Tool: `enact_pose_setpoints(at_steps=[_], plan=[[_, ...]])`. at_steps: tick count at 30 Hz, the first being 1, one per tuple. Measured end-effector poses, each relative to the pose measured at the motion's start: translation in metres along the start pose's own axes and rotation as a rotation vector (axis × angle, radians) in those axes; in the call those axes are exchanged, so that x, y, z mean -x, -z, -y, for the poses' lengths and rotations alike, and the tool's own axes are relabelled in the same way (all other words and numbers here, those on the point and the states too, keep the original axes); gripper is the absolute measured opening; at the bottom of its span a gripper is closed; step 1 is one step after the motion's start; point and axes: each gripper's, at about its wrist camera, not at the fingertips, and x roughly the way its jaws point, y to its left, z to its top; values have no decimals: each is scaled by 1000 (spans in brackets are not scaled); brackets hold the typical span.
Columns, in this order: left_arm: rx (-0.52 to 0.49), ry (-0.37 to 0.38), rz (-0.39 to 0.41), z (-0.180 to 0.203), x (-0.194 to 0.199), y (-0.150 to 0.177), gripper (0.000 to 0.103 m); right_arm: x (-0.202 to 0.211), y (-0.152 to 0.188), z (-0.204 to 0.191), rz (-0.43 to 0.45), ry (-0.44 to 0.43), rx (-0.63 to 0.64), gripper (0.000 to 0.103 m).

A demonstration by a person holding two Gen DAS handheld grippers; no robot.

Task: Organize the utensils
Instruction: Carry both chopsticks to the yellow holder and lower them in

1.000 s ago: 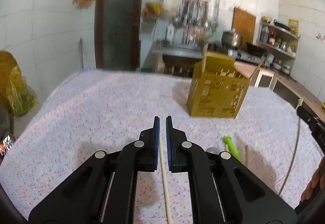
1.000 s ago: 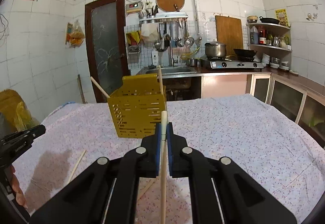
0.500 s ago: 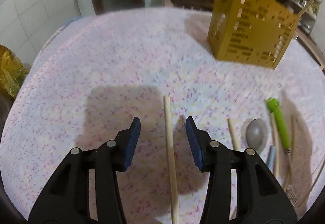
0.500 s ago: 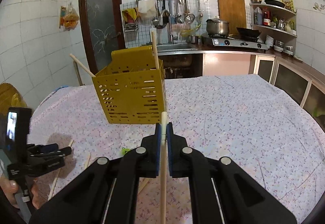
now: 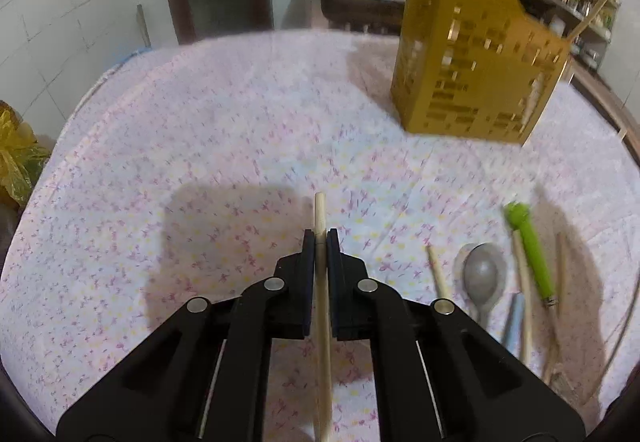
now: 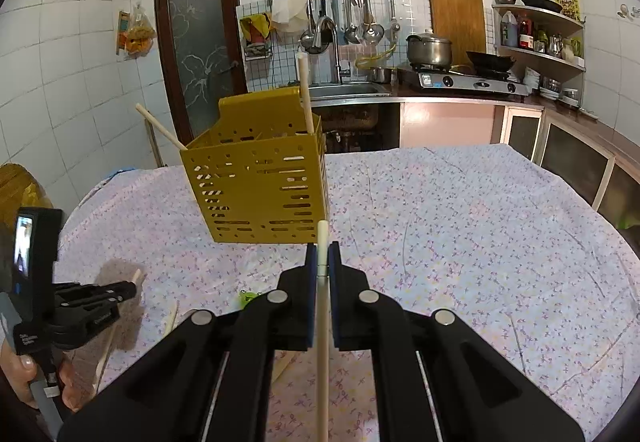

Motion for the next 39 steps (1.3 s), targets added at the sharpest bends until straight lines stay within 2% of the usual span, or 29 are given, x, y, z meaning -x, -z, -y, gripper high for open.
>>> enact_pose_setpoints(at_steps=[4,9,13,20,25,29,34,39], plan=[[29,24,104,-7,37,-5,5,10,-4,0,23,-5,-8,6],[64,60,277,-18,96,-4,5,27,-8,-2,63,-7,-2,6],[81,74,361,-23,124,1,5,44,-13,-3,114,-9,0,6],[72,55,435,-23,141,15,5,70,-16,-9,211,-8,22,6],[61,48,465,-23,145,20,5,71,-9,-7,233,-9,16,6],[46,58,502,-19,159,14,5,84,-23,-5,288,-27,2,6],[29,99,564,-3,178,-16,5,89,-63,-6,367,-49,-4,6],[20,143,685,24,205,-75,5,86,-117,-15,461,-80,2,6]])
